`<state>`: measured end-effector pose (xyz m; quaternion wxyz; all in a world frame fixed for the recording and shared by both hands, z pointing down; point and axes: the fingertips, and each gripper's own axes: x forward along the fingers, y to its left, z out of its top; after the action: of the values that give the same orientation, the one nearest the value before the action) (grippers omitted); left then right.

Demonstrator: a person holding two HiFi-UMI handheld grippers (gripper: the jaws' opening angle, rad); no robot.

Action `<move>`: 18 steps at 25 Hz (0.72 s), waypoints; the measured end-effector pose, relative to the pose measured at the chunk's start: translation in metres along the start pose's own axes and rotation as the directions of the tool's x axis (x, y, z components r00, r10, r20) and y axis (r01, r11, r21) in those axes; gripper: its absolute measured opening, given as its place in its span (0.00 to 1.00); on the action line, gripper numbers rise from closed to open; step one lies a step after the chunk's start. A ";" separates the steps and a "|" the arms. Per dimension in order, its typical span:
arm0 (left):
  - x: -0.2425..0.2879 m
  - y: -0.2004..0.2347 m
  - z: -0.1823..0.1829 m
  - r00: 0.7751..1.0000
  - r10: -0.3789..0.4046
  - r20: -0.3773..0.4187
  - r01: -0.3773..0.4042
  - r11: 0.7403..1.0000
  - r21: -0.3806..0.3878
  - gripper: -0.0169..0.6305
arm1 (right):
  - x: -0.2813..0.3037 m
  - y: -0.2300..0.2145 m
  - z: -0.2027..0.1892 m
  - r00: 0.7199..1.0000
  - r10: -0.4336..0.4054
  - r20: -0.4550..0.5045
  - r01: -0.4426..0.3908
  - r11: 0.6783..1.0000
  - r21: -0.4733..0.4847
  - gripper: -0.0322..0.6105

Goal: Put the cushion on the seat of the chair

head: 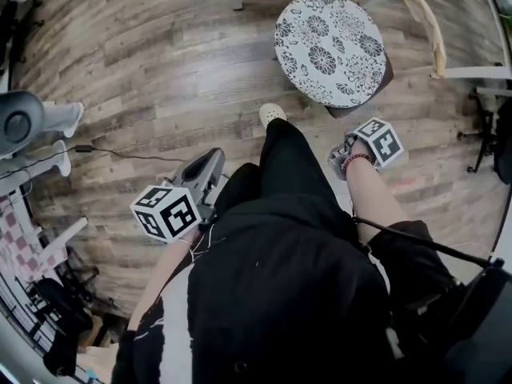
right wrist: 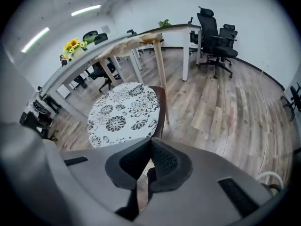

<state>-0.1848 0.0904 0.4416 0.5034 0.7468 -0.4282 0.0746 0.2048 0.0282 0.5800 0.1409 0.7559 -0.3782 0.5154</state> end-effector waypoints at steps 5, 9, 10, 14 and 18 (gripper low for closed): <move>-0.070 -0.027 -0.011 0.996 -0.015 0.090 0.009 0.998 0.065 0.04 | -0.088 0.015 -0.029 0.986 0.159 0.048 -0.154 0.984 -0.089 0.07; -0.121 -0.057 0.009 0.980 -0.060 0.192 0.032 0.988 0.148 0.04 | -0.169 0.050 -0.033 0.934 0.344 0.095 -0.329 0.934 -0.141 0.07; -0.132 -0.066 0.017 0.973 -0.080 0.217 0.041 0.984 0.176 0.04 | -0.190 0.063 -0.029 0.914 0.390 0.115 -0.369 0.915 -0.164 0.07; -0.176 -0.098 0.032 0.947 -0.141 0.290 0.073 0.970 0.232 0.04 | -0.282 0.096 -0.014 0.822 0.538 0.188 -0.478 0.831 -0.285 0.07; -0.206 -0.117 0.039 0.920 -0.186 0.344 0.099 0.962 0.254 0.04 | -0.357 0.111 -0.007 0.732 0.636 0.244 -0.508 0.749 -0.425 0.07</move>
<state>-0.2419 0.1890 0.2309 0.3286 0.8305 -0.4467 -0.0530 0.0551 0.1098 0.2475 0.0224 0.6484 -0.6955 0.3087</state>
